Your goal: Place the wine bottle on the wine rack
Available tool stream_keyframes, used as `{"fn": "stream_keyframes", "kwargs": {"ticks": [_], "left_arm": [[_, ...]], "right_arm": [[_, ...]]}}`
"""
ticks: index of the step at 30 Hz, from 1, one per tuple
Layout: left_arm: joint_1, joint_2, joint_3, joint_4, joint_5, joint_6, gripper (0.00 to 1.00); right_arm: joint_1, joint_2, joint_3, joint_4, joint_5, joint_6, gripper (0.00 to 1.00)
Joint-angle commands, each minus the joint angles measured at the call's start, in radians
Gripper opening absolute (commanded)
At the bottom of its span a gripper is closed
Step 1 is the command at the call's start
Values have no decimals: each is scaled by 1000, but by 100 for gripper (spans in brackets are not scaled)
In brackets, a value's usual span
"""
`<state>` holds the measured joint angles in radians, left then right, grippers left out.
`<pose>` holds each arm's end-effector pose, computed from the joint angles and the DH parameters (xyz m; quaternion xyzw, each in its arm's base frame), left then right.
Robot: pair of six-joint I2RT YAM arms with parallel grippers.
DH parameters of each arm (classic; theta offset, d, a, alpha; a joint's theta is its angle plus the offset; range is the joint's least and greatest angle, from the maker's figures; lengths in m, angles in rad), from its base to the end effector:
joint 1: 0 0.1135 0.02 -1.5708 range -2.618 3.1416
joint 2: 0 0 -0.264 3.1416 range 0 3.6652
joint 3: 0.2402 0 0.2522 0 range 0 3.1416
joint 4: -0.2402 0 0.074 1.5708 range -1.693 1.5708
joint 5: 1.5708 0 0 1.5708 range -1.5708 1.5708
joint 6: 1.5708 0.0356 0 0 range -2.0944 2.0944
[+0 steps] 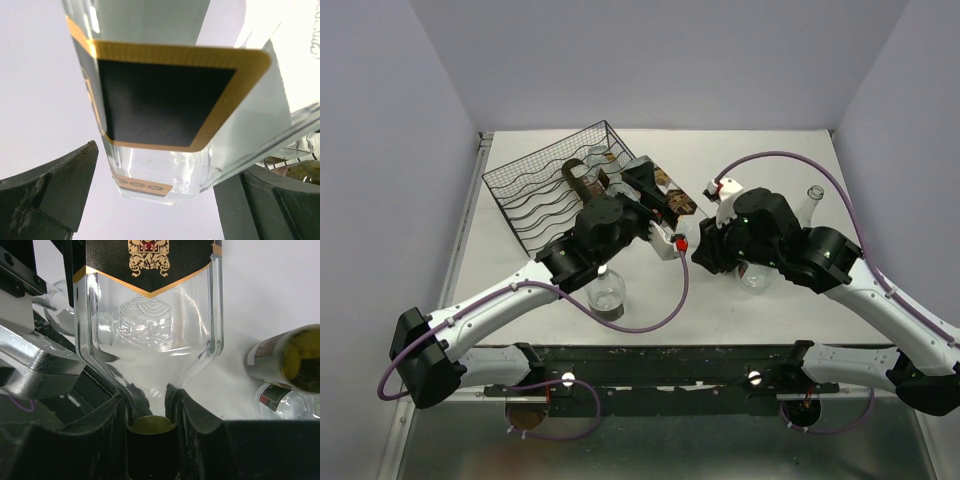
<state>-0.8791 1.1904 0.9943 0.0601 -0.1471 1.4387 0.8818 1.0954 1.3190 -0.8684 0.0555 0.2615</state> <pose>0.1840 -0.2140 0.3549 0.6693 0.3451 0.2343 0.6149 0.1365 0.1626 0.3952 -0.2612 0.8555 0.2207 0.3889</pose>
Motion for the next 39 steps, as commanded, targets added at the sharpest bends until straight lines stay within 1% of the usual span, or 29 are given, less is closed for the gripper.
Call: {"fn": "stream_keyframes", "kwargs": {"ticks": [1, 6, 13, 17, 25, 31, 34, 39], "left_arm": [[-9, -35, -2, 86, -15, -17, 99], [-9, -48, -26, 76, -17, 3, 99], [-9, -58, -49, 110, -54, 0, 99], [-9, -100, -74, 162, -83, -52, 99], [-9, -208, -118, 195, -120, -136, 99], [-8, -310, -138, 282, -180, -242, 99], [-9, -374, -125, 300, -206, -339, 99], [-11, -483, -86, 283, -207, -547, 99]], "right_arm": [[-6, -17, 11, 157, 110, 16, 1], [-6, -43, 11, 221, 165, 22, 1], [-4, -2, 86, 267, 199, 5, 1], [-6, 44, 123, 298, 210, -8, 0], [-4, 153, 180, 394, 201, -28, 0], [-6, 241, 217, 489, 199, -73, 0], [-6, 299, 232, 549, 193, -84, 0], [-6, 426, 278, 649, 211, -111, 0]]}}
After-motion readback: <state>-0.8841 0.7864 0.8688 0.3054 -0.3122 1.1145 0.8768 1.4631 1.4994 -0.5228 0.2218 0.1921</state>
